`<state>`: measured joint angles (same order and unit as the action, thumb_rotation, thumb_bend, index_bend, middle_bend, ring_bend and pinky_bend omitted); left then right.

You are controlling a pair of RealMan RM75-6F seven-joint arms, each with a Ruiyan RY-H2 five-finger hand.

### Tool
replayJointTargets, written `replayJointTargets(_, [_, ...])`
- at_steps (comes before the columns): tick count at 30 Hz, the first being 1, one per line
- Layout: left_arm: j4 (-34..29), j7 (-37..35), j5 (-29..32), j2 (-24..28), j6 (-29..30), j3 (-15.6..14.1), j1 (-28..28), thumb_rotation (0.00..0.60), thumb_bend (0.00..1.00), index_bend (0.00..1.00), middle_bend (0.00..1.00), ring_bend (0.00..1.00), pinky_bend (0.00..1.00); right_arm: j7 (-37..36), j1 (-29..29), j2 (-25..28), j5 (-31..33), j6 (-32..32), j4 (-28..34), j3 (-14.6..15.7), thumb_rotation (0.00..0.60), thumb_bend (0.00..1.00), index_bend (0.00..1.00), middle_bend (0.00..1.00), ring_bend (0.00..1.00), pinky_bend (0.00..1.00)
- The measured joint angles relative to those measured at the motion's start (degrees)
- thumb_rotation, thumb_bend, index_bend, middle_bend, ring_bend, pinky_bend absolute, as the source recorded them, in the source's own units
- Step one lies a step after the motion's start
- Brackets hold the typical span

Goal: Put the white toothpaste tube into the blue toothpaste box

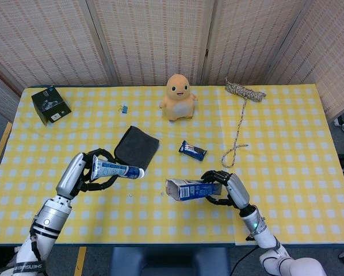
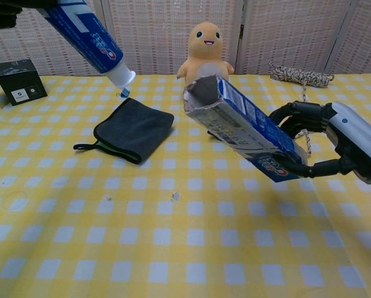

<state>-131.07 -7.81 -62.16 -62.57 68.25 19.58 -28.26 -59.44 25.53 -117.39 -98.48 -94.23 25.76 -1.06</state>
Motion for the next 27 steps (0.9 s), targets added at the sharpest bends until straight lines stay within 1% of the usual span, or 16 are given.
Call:
replayJointTargets(4, [-0.01, 0.12, 0.52, -0.03, 0.13, -0.03, -0.25, 0.600, 0.57, 0.97, 1.00, 1.00, 1.00, -2.82, -0.09, -1.74, 1.85, 1.43, -3.28, -0.89, 0.600, 0.35, 0.46, 0.40, 0.47, 0.49])
replayJointTargets(10, [0.53, 0.46, 1.69, -0.62, -0.35, -0.07, -1.18, 0.600, 0.57, 0.97, 1.00, 1.00, 1.00, -5.83, 0.64, -4.51, 3.90, 3.71, -5.52, -1.80, 0.600, 0.35, 0.46, 0.40, 0.47, 0.49])
replayJointTargets(15, [0.36, 1.66, 2.92, -1.25, -0.51, -0.06, -2.17, 0.600, 0.57, 0.97, 1.00, 1.00, 1.00, -7.32, 1.60, -6.52, 4.89, 5.77, -6.16, -2.12, 0.600, 0.35, 0.46, 0.40, 0.47, 0.49])
replayJointTargets(19, [-0.15, 1.88, 3.87, -1.49, -0.23, 0.32, -2.61, 0.600, 0.57, 0.97, 1.00, 1.00, 1.00, -7.44, 2.49, -7.79, 4.93, 6.60, -6.58, -1.67, 0.600, 0.35, 0.46, 0.40, 0.47, 0.49])
replayJointTargets(27, [-1.40, -0.58, 7.33, -0.91, -1.05, 2.10, -3.48, 0.600, 0.57, 0.97, 1.00, 1.00, 1.00, -6.26, 4.10, -8.08, 4.93, 6.65, -5.32, -1.45, 0.600, 0.35, 0.46, 0.40, 0.47, 0.49])
